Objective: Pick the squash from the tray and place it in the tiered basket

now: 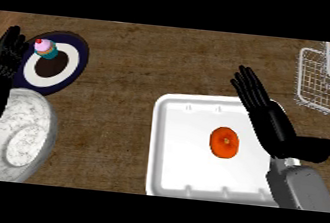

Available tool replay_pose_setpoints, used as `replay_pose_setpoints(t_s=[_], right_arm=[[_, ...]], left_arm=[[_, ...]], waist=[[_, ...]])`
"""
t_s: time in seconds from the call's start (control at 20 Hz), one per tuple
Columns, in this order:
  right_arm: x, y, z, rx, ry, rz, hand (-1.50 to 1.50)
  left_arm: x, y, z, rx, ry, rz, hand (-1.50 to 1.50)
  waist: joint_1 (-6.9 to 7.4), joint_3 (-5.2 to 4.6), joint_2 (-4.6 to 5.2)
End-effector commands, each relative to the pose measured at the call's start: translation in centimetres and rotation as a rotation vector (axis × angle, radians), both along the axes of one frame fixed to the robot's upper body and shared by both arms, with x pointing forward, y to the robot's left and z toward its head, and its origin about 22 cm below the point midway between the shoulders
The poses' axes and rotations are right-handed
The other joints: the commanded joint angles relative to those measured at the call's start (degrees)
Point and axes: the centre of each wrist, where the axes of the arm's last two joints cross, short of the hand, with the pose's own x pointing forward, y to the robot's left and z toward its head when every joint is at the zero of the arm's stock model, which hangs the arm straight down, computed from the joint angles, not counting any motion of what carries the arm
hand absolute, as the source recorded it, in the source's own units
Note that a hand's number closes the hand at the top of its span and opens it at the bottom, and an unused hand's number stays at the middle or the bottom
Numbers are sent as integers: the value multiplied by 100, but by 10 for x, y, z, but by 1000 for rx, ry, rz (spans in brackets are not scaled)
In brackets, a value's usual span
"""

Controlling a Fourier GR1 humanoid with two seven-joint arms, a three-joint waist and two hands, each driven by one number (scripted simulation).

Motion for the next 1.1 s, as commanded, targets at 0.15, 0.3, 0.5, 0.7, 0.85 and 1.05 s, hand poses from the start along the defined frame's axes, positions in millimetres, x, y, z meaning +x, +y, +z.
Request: replay_pose_setpoints(t_s=[0.15, 0.3, 0.5, 0.7, 0.85, 1.05], right_arm=[[-26, -16, -80, 348, 288, 79, 150], [-44, -31, -100, 669, 263, -399, 150], [-54, -57, -111, 363, 199, -118, -150], [-50, -104, -90, -234, 233, -158, -150], [-35, -128, -59, -533, 217, -140, -150], [-10, -122, -37, -657, 281, -28, -150]], left_arm=[[-26, 17, -60, -70, 345, 100, 0], [-35, 23, -74, -97, 404, 153, 0], [-64, 33, -108, -179, 625, 155, 0], [-56, 34, -103, -150, 600, 141, 0], [-56, 36, -107, -157, 605, 130, 0], [-50, 36, -105, -151, 611, 139, 0]], waist=[[331, -95, 145], [-484, 111, 307], [209, -132, 4], [251, -175, 13], [308, -181, 22], [348, -149, 23]])
